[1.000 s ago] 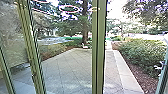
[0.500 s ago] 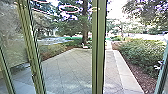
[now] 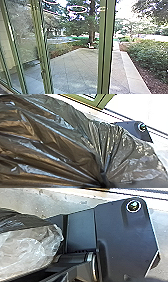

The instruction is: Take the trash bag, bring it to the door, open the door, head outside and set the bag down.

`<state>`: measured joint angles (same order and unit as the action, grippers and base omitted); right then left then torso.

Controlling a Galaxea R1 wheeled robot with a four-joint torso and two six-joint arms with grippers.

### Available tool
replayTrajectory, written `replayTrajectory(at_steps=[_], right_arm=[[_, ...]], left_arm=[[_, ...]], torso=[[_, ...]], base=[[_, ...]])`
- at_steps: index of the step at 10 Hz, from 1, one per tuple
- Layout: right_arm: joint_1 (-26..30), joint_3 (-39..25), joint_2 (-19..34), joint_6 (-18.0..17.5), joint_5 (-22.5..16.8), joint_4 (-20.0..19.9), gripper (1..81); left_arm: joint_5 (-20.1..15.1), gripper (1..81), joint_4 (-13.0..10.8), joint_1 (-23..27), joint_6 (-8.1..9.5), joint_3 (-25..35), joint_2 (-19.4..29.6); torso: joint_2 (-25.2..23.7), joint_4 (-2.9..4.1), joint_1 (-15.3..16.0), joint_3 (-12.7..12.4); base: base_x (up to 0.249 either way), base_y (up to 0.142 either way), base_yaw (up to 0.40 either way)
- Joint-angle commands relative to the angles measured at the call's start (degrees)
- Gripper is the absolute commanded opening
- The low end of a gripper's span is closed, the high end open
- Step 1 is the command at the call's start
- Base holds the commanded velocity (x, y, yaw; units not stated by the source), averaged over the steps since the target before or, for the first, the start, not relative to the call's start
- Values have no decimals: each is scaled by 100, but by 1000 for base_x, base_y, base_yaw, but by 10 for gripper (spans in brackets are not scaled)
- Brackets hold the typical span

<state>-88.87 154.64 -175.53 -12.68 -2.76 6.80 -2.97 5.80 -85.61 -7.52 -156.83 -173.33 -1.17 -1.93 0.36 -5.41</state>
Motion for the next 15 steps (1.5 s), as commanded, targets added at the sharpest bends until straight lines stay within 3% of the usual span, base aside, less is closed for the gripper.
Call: replayTrajectory(at_steps=[1, 2, 3, 4, 5, 6, 15], right_arm=[[418, -14, -55, 2, -296, -65, 811], [427, 21, -55, 2, -322, -48, 811], [418, 39, -55, 11, -331, -39, 811], [400, 39, -55, 11, -331, -30, 811], [400, 4, -63, 11, -322, -30, 811], [427, 39, -90, 11, -331, -30, 811], [365, 109, -213, 55, -313, -12, 811]], left_arm=[[-283, 10, -27, 418, -39, -14, 8], [-283, 10, -9, 418, -39, -14, 0], [-283, 10, -26, 436, -39, -14, -1], [-283, 10, -27, 436, -39, -14, -9], [-283, 10, -26, 436, -39, -14, -18], [-283, 10, -27, 444, -39, -14, -27], [-291, 10, -27, 470, -48, -6, -9]], torso=[[0, -13, 0, 0], [0, 85, 0, 0], [0, 103, 0, 0], [0, 103, 0, 252], [0, 103, 0, 1070], [0, 103, -2, 33], [-2, 103, -2, 74]], base=[[0, 0, 0], [0, 0, 0], [0, 0, 0], [0, 0, 0], [0, 0, 0], [0, 0, 0], [0, 0, 0]])
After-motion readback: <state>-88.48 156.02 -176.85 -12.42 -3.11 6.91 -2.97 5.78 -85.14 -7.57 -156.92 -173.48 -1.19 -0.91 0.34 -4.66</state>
